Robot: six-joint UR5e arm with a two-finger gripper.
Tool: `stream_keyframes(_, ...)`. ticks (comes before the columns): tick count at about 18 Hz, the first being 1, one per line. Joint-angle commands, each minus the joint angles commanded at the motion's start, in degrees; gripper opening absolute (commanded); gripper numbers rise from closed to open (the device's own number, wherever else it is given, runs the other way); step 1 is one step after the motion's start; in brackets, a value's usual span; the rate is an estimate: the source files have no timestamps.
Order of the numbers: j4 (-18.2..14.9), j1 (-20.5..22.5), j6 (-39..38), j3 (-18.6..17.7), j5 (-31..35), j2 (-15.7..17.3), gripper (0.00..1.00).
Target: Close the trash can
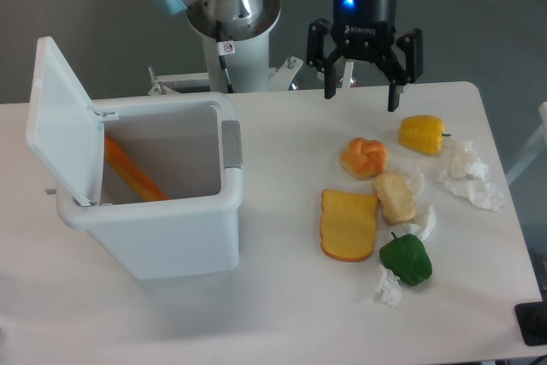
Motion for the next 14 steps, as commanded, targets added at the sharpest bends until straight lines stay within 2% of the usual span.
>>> stream_keyframes(8,0.0,-0.8,-13.8,4.4,-1.1,-1.1,1.00)
stream_keyframes(14,0.0,-1.1,-19.0,4.5,-0.9,-0.4,1.00)
